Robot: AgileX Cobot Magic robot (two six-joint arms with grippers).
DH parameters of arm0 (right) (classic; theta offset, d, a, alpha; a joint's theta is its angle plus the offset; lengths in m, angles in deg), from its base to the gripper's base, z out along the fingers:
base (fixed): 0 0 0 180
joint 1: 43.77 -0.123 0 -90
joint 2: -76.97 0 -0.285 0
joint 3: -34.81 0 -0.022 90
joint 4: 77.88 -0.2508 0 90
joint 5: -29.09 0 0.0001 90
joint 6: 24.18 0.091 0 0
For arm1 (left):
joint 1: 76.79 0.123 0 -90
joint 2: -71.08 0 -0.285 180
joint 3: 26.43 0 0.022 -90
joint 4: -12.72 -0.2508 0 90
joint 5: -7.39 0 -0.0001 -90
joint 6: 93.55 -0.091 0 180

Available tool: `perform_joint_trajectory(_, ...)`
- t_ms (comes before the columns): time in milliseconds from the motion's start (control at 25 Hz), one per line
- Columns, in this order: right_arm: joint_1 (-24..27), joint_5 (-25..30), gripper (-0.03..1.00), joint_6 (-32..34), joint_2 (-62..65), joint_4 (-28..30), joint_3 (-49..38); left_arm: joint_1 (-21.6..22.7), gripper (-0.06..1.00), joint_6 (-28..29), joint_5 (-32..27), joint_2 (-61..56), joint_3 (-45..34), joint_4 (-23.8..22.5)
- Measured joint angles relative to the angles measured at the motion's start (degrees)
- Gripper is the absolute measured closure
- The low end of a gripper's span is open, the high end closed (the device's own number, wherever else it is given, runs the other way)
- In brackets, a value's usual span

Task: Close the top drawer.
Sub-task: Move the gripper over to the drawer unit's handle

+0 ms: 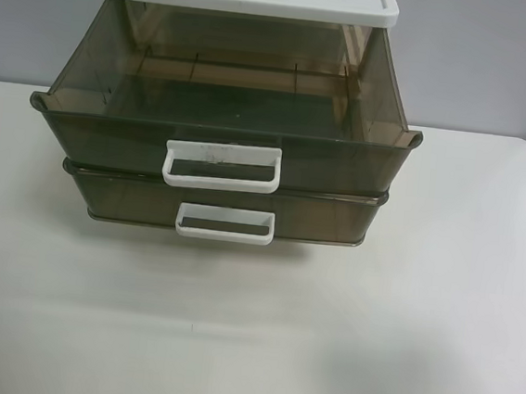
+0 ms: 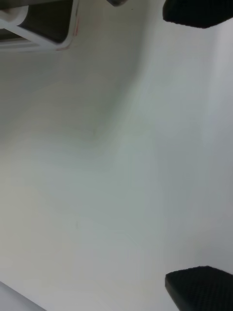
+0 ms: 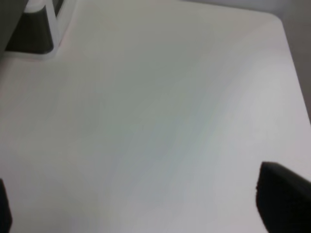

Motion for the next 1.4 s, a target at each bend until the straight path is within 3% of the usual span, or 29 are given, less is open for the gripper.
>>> perform_joint_trajectory(320,-7.6,1.5,-0.02,-2.4,-16.8,-2.2,10.3,0.0,-0.05,0.0,0.0,0.0,0.0,0.0)
perform_joint_trajectory(640,-23.2,1.9,-0.02,-3.4,-33.0,-1.9,17.7,0.0,-0.05,0.0,0.0,0.0,0.0,0.0)
perform_joint_trajectory(840,-34.9,3.2,-0.02,-3.4,-41.7,1.8,22.6,0.0,-0.05,0.0,0.0,0.0,0.0,0.0)
perform_joint_trajectory(1400,-59.0,5.7,-0.02,-3.3,-59.7,3.5,35.9,0.0,-0.05,0.0,0.0,0.0,0.0,0.0)
